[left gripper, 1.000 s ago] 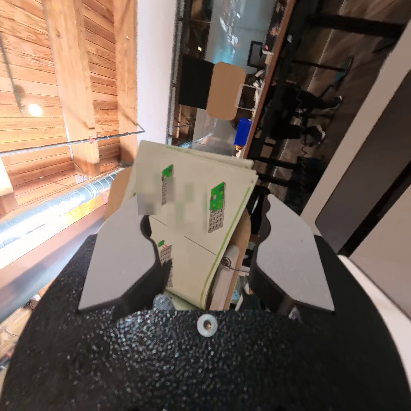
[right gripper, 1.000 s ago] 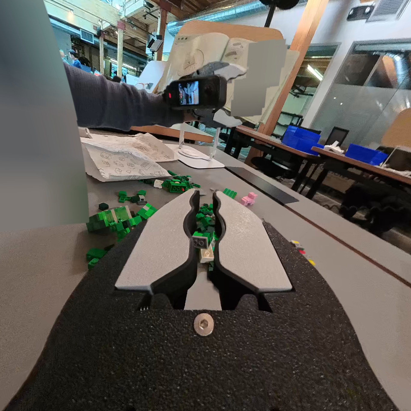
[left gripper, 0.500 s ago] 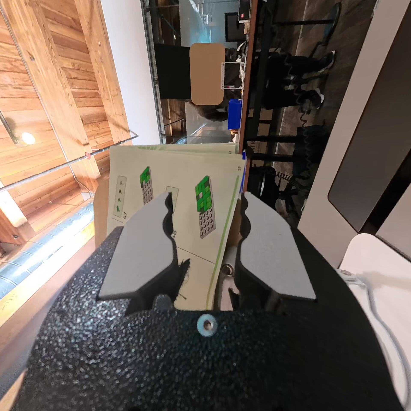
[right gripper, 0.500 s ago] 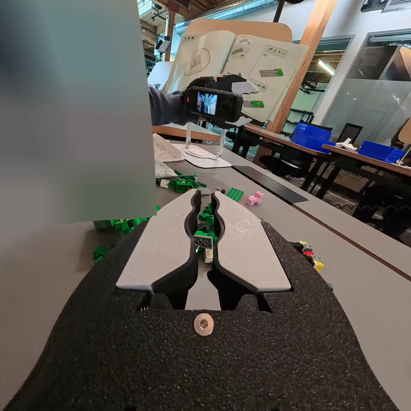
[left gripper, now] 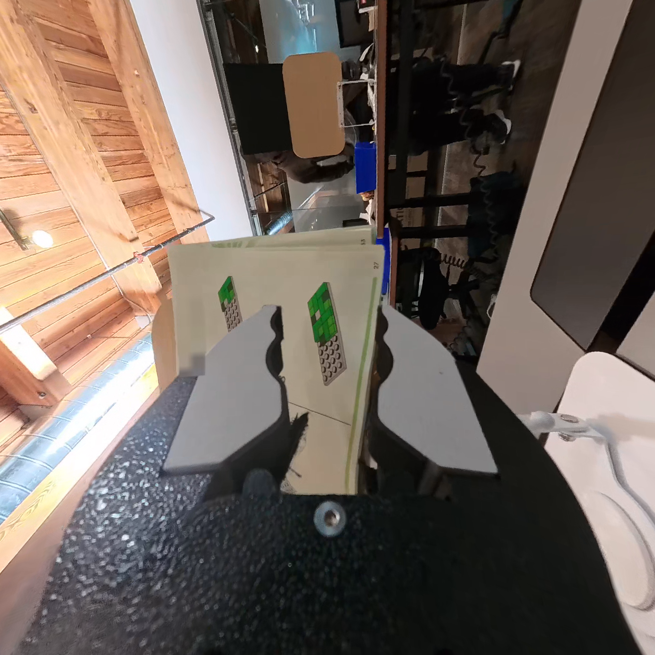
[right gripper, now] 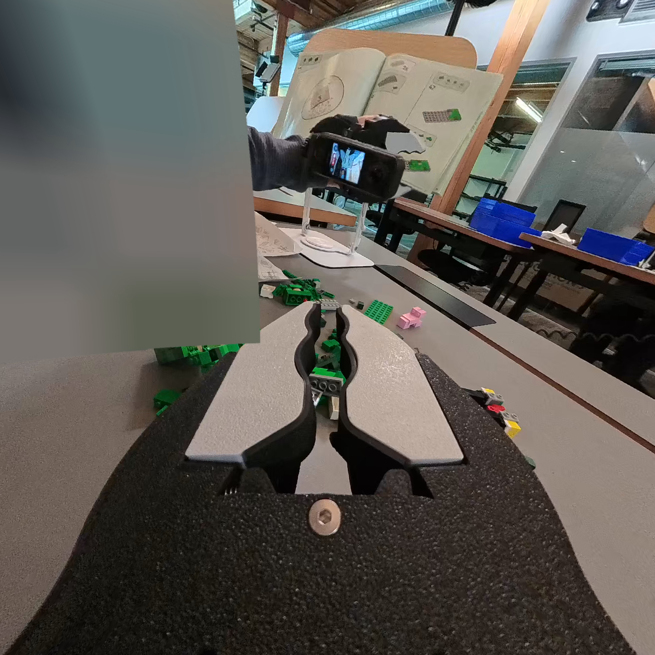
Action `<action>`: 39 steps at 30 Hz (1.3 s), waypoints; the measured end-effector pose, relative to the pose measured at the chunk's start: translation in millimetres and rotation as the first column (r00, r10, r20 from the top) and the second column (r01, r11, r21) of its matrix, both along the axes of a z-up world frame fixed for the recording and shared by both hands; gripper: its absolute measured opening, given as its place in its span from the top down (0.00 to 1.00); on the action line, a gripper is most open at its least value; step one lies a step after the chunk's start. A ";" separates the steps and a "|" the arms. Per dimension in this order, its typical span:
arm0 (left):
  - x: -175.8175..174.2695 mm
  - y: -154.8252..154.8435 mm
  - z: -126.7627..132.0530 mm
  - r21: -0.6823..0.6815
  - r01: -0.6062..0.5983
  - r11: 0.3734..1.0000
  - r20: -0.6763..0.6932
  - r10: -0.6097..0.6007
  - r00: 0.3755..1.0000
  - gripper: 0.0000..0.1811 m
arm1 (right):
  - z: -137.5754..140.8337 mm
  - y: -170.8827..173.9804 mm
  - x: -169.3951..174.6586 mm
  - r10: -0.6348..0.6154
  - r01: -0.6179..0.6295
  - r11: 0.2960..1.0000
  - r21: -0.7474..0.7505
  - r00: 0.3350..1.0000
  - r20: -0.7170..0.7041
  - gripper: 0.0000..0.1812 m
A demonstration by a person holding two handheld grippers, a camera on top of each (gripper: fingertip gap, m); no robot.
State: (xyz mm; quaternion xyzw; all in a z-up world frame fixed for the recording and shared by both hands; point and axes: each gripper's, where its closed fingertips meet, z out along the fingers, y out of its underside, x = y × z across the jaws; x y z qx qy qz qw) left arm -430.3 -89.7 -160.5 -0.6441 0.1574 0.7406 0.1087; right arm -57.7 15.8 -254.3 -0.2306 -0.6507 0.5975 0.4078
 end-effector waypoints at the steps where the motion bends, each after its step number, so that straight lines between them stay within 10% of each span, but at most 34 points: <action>1: 0.4 0.6 1.8 0.009 0.002 1.000 -0.005 -0.001 1.000 0.75 | -0.1 -0.1 0.1 0.001 -0.001 1.000 0.000 1.000 0.000 0.96; 8: 8.7 1.4 5.6 0.028 0.018 0.999 -0.041 -0.017 0.999 1.00 | -0.4 -1.5 0.6 0.007 -0.007 1.000 0.007 1.000 0.000 0.96; 15: 28.4 -7.6 12.2 0.306 0.112 0.945 0.076 -0.142 0.987 1.00 | -0.7 -3.0 1.5 0.015 -0.015 1.000 0.012 1.000 -0.002 0.96; 22: 77.6 -37.4 46.3 0.797 0.257 0.546 0.059 -0.495 0.867 1.00 | -0.6 -3.9 2.0 0.018 -0.018 1.000 0.013 1.000 -0.003 0.96; 30: 103.0 -101.4 77.5 0.963 0.210 0.171 -0.080 -0.561 0.824 1.00 | -0.9 -5.3 2.2 0.022 -0.022 1.000 0.019 1.000 -0.005 0.96; 39: 101.3 -136.5 80.6 0.987 0.150 0.061 -0.095 -0.531 0.842 1.00 | -1.2 -6.3 2.3 0.026 -0.026 0.999 0.024 1.000 -0.004 0.96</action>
